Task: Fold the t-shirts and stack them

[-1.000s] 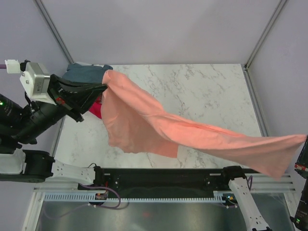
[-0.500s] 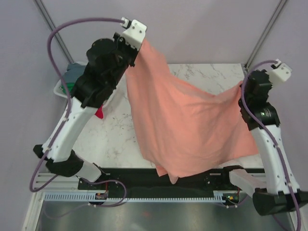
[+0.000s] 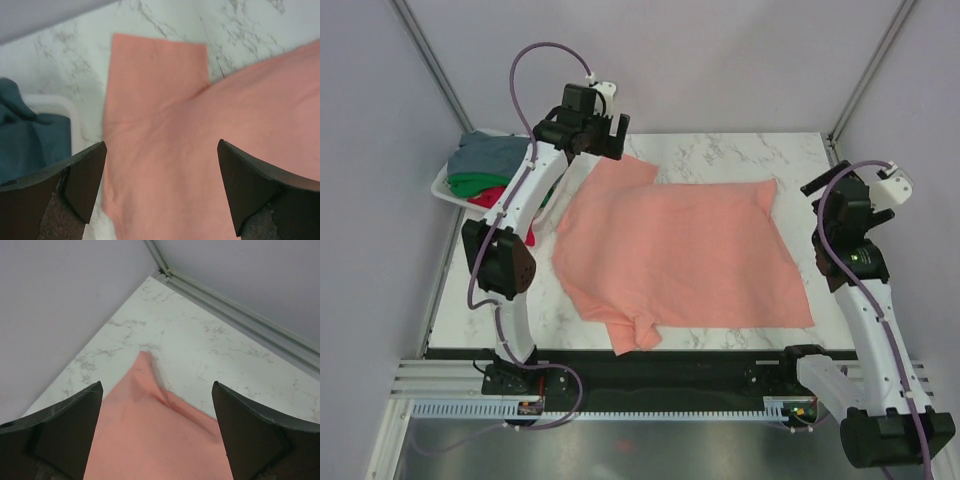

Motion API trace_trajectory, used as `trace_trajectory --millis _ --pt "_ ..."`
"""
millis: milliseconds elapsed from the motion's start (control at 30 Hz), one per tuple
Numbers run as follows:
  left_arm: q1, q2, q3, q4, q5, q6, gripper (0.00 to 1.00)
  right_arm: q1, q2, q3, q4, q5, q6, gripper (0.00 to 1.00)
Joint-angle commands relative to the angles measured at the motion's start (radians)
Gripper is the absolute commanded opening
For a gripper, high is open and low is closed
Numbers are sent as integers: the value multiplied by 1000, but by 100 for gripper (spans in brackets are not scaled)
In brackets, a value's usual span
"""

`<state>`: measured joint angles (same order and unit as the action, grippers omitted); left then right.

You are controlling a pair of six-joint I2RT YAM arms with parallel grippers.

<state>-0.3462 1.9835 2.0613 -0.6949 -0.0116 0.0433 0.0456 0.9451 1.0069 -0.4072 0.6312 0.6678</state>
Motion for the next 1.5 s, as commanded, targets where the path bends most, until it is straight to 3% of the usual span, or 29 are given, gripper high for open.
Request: trace_trajectory --millis 0,100,133,200,267,433,667,800,1000,1167,1267,1333,1400,1433,1467 --pt "-19 -217 -137 -15 -10 -127 100 -1 -31 -57 53 -215 23 98" --pt "-25 -338 -333 -9 -54 -181 100 2 29 -103 88 -378 3 98" --pt "-25 -363 -384 20 -59 -192 100 2 102 -108 94 -500 -7 98" --pt "-25 -400 -517 50 -71 -210 100 19 253 -93 100 -586 -33 98" --pt "-25 -390 -581 86 -71 -236 99 30 361 -47 108 -710 -56 98" --pt "-19 -267 -607 118 -70 -276 98 66 647 85 140 -772 -76 98" --pt "-7 36 -368 94 -73 -310 99 63 955 306 134 -739 -93 98" --pt "6 266 -156 38 -56 -304 99 7 1107 398 59 -647 -73 98" --pt "19 516 163 -37 -39 -281 99 -98 1271 544 38 -674 -73 98" --pt "47 652 468 -83 24 -281 100 -113 1380 810 -16 -674 -128 98" --pt "58 611 526 -83 116 -296 100 -113 1405 952 -134 -637 -139 98" --pt "56 522 491 -78 168 -335 100 -113 1321 896 -130 -653 -131 98" --pt "49 335 368 -45 269 -425 98 -109 1182 811 -64 -703 -120 98" --pt "46 265 235 -20 368 -503 98 -105 1132 733 -49 -718 -114 98" --pt "39 98 150 18 421 -548 98 -93 1039 701 -41 -726 -111 98"
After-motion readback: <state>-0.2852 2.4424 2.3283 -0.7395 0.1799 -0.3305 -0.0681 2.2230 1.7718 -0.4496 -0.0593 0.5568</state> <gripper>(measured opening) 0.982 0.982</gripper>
